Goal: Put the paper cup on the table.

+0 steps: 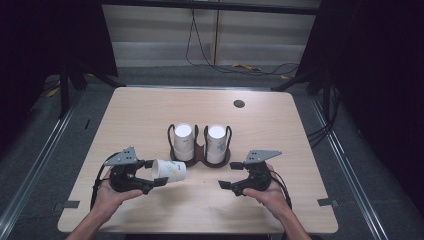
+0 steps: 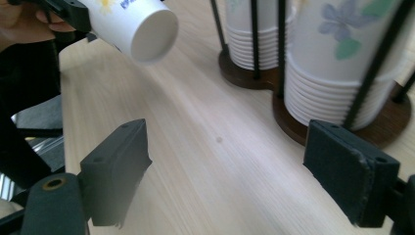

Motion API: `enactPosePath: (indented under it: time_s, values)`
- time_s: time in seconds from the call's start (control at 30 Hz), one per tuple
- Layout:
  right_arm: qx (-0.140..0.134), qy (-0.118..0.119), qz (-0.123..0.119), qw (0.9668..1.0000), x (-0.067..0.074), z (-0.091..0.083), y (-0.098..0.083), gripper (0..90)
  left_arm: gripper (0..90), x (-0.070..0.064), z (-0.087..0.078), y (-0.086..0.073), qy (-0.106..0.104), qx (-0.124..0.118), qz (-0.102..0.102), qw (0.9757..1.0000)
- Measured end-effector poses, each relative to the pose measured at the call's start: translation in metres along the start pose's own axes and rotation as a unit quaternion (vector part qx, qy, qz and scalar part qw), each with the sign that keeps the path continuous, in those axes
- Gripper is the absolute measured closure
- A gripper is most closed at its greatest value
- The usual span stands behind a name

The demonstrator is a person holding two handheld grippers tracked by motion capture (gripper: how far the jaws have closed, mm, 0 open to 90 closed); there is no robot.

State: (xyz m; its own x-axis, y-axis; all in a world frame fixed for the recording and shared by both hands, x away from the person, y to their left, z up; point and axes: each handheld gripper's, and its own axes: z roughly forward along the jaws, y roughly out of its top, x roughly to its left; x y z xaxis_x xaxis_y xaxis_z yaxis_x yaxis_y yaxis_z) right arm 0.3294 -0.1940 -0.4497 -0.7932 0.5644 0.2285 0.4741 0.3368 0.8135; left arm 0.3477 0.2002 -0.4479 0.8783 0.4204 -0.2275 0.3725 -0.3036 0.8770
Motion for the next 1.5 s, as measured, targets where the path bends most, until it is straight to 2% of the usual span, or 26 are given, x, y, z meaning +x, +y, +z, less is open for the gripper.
enactPosePath:
  time_s: [0.13,0.2,0.3,0.53,0.67,0.7,0.73,0.77,0.8,0.83,1.0,1.03,1.07,1.1,1.13,1.23,1.33,1.37,1.4,1.43,1.5]
  values:
    - [-0.003,-0.011,0.011,0.9999,-0.004,-0.005,-0.005,16.8,26.7,0.004,-0.002,0.000,0.013,0.008,-0.003,0.9999]
    - [-0.005,-0.012,0.012,0.9998,-0.005,-0.006,-0.005,16.8,26.7,0.005,-0.002,-0.001,0.014,0.008,-0.007,0.9999]
    - [-0.006,-0.017,0.020,0.9996,-0.007,-0.005,-0.005,16.9,26.7,0.009,-0.005,-0.001,0.030,0.020,-0.009,0.9993]
    - [-0.002,-0.015,0.020,0.9997,-0.006,-0.002,-0.006,17.1,26.7,0.013,-0.010,0.000,0.044,0.027,-0.020,0.9985]
    - [-0.001,-0.015,0.017,0.9998,-0.006,-0.001,-0.007,17.1,26.5,0.016,-0.012,0.001,0.048,0.022,-0.034,0.9980]
    - [0.000,-0.014,0.018,0.9997,-0.007,-0.001,-0.008,17.2,26.5,0.019,-0.014,0.002,0.064,0.028,-0.036,0.9969]
    - [0.000,-0.013,0.021,0.9997,-0.007,0.000,-0.008,17.3,26.5,0.019,-0.014,0.002,0.064,0.028,-0.036,0.9969]
    - [0.001,-0.012,0.020,0.9997,-0.008,0.001,-0.008,17.4,26.5,0.023,-0.014,0.004,0.079,0.035,-0.034,0.9956]
    - [0.001,-0.012,0.020,0.9997,-0.008,0.001,-0.008,17.4,26.5,0.023,-0.014,0.004,0.079,0.035,-0.034,0.9956]
    - [0.000,-0.009,0.021,0.9997,-0.008,0.002,-0.008,17.6,26.5,0.026,-0.015,0.005,0.092,0.039,-0.038,0.9943]
    - [0.003,-0.006,0.021,0.9998,-0.010,0.005,-0.008,17.5,26.3,0.026,-0.017,0.005,0.108,0.048,-0.030,0.9925]
    - [0.004,-0.005,0.020,0.9998,-0.011,0.006,-0.007,17.6,26.3,0.028,-0.018,0.006,0.122,0.054,-0.033,0.9906]
    - [0.004,-0.005,0.020,0.9998,-0.011,0.006,-0.007,17.6,26.3,0.028,-0.018,0.006,0.122,0.054,-0.033,0.9906]
    - [0.006,-0.007,0.018,0.9998,-0.011,0.006,-0.007,17.6,26.3,0.030,-0.020,0.006,0.129,0.053,-0.037,0.9896]
    - [0.008,-0.009,0.015,0.9998,-0.011,0.006,-0.007,17.8,26.2,0.033,-0.022,0.008,0.137,0.054,-0.049,0.9878]
    - [0.010,-0.010,0.014,0.9998,-0.011,0.005,-0.007,17.8,26.0,0.036,-0.023,0.009,0.147,0.059,-0.049,0.9862]
    - [0.011,-0.011,0.011,0.9998,-0.011,0.004,-0.007,17.8,26.1,0.040,-0.026,0.010,0.163,0.075,-0.050,0.9824]
    - [0.010,-0.010,0.012,0.9998,-0.011,0.004,-0.007,17.8,26.1,0.041,-0.027,0.011,0.178,0.081,-0.049,0.9796]
    - [0.010,-0.010,0.012,0.9998,-0.011,0.004,-0.007,17.8,26.1,0.041,-0.027,0.011,0.178,0.081,-0.049,0.9796]
    - [0.010,-0.013,0.013,0.9998,-0.011,0.004,-0.007,17.8,26.1,0.044,-0.028,0.014,0.183,0.086,-0.051,0.9780]
    - [0.012,-0.012,0.014,0.9997,-0.011,0.005,-0.007,17.8,26.1,0.045,-0.029,0.014,0.181,0.087,-0.056,0.9780]
